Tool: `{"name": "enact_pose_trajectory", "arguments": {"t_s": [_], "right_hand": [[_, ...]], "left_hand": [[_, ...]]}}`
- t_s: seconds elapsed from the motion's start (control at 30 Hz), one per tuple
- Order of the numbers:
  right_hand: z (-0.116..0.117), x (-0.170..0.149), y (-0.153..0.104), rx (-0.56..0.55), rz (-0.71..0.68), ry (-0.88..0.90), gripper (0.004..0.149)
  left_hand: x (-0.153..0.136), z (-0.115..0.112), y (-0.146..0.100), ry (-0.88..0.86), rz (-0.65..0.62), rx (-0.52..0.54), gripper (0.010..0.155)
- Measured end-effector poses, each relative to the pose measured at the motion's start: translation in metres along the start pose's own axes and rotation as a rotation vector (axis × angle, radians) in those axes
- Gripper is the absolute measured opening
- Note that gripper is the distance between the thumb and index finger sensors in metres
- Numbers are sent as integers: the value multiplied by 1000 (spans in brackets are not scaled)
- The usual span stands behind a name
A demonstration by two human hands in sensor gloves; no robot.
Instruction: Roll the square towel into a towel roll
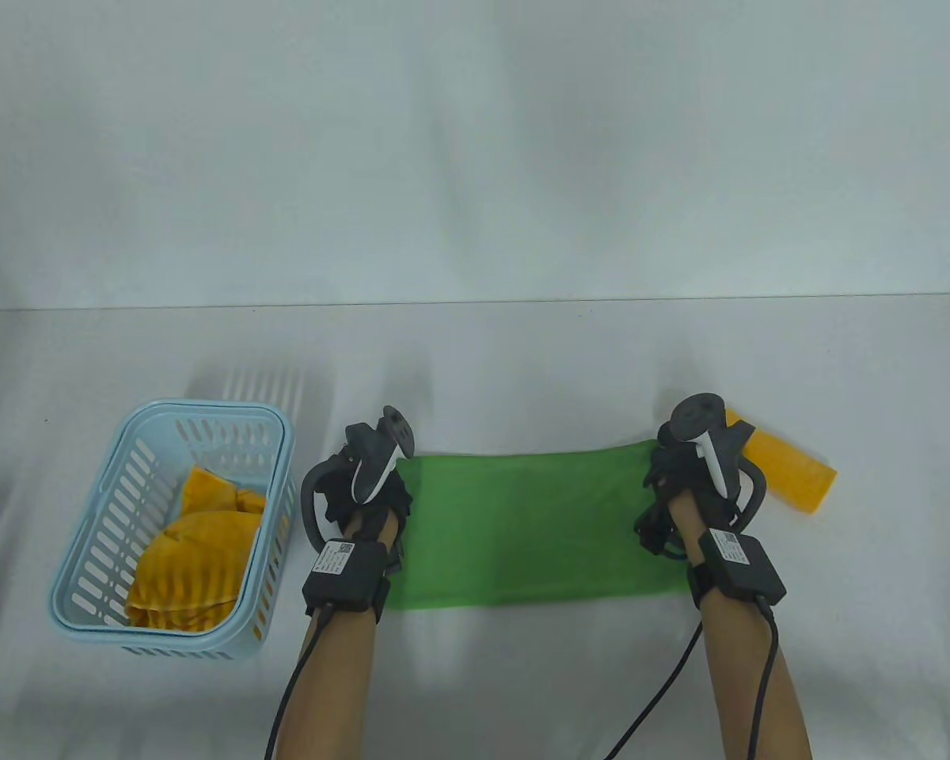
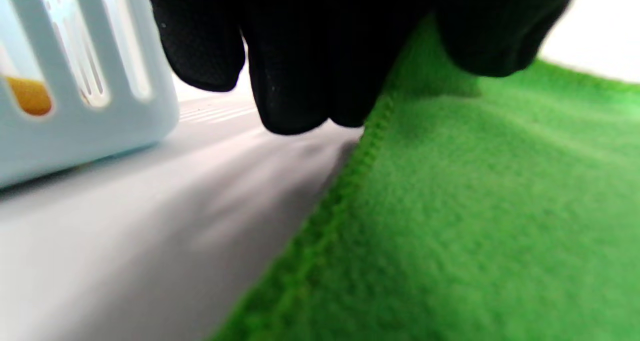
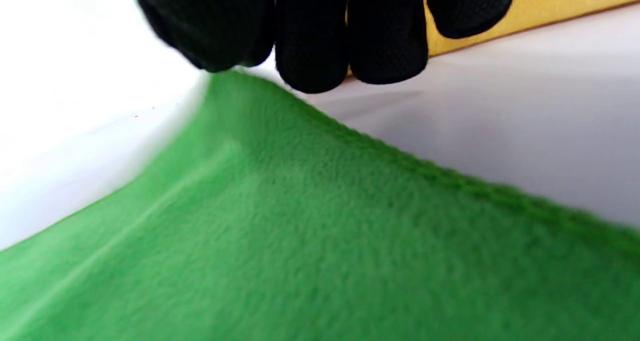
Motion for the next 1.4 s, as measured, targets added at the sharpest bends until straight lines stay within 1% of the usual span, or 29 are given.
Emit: {"name": "enact_pose_trajectory", "arguments": {"t_s": [0.13, 0.27, 0.4, 0.57, 0.6, 0.67, 0.8, 0.97, 1.07, 1.17, 1.27, 1.4], "right_hand": [[-9, -3, -2, -22, 13, -8, 63], [-20, -5, -7, -29, 9, 2, 69], [-33, -2, -17, -37, -23, 1, 72], [-50, 7, -35, -46, -94, -10, 75], [-55, 11, -41, -50, -122, -14, 76], [-60, 16, -49, -53, -158, -21, 76], [-66, 31, -74, -53, -266, -29, 77], [-64, 49, -111, -29, -415, -9, 78], [-58, 63, -137, -13, -503, -6, 79], [-50, 75, -156, 6, -561, -14, 79], [-36, 90, -176, 37, -619, -26, 79], [-11, 112, -204, 98, -704, -51, 77]], "left_hand": [[-3, 4, -2, -28, -10, 1, 69], [1, 13, -10, -41, -43, 14, 75], [7, 26, -22, -51, -92, 35, 78], [10, 48, -44, -73, -165, 70, 80], [10, 55, -52, -80, -190, 81, 80], [10, 61, -61, -86, -223, 88, 81], [2, 71, -89, -120, -307, 115, 82], [-18, 80, -124, -108, -391, 201, 82], [-33, 83, -144, -123, -429, 248, 83], [-45, 86, -155, -160, -447, 280, 83], [-53, 89, -161, -209, -464, 297, 83], [-61, 95, -168, -248, -478, 321, 83]]}}
Point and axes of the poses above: the tracker on the back of each hand, its own x axis roughly to the thumb side, its own y axis roughly from the wrist to the fingertips, z = x × y, the point moved 4 cm from there along y, roughly from the wrist to the fingertips, and after that the axes turned 2 degrees about -z, right-handed, at the moved point
